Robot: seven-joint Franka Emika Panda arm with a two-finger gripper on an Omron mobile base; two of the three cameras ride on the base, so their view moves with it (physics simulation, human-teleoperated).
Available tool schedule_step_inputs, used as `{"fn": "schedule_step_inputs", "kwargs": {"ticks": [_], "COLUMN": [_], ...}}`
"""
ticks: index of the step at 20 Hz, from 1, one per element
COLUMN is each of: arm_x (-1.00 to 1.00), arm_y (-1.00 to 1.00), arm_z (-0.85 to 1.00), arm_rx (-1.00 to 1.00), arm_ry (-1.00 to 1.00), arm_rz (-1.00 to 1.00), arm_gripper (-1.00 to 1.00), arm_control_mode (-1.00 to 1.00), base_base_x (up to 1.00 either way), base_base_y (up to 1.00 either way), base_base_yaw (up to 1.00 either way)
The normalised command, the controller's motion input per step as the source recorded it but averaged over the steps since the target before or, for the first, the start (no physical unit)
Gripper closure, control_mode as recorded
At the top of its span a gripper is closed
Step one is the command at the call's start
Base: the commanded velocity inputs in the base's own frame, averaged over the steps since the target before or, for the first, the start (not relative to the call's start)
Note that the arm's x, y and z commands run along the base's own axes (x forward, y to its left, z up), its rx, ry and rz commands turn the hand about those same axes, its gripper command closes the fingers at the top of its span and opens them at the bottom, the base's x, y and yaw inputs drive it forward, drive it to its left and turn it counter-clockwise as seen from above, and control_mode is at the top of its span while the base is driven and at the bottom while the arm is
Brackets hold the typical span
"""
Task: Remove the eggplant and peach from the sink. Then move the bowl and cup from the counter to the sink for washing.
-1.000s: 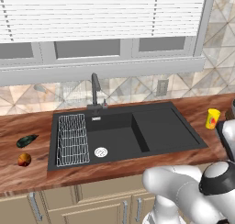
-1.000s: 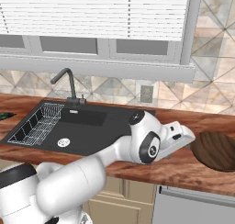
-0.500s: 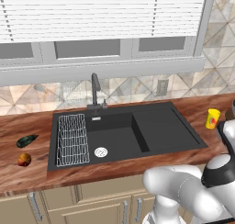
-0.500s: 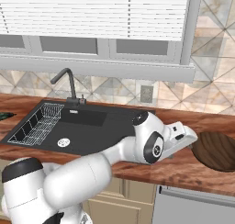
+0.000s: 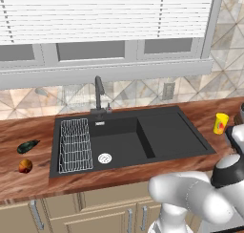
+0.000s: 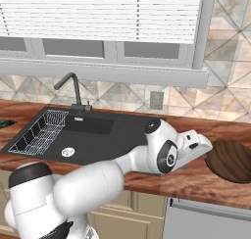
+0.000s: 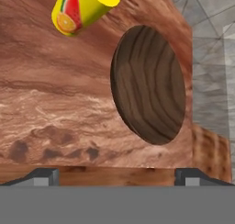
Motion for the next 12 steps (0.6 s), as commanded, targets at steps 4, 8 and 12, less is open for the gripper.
{"fn": "schedule_step_inputs", "kwargs": {"ticks": [4,8,12], "arm_x": [0.11,0.10,0.10], "arm_y": [-0.03,-0.03,-0.05], "arm_z": [-0.08,-0.09,-0.08], "arm_rx": [0.00,0.00,0.00], "arm_ry": [0.01,0.01,0.02], "arm_rz": [0.01,0.02,0.02], "arm_gripper": [-1.00,-1.00,-1.00], "arm_control_mode": [-1.00,-1.00,-1.00], "base_base_x": [0.00,0.00,0.00], "base_base_y": [0.00,0.00,0.00], "base_base_yaw": [0.00,0.00,0.00]}}
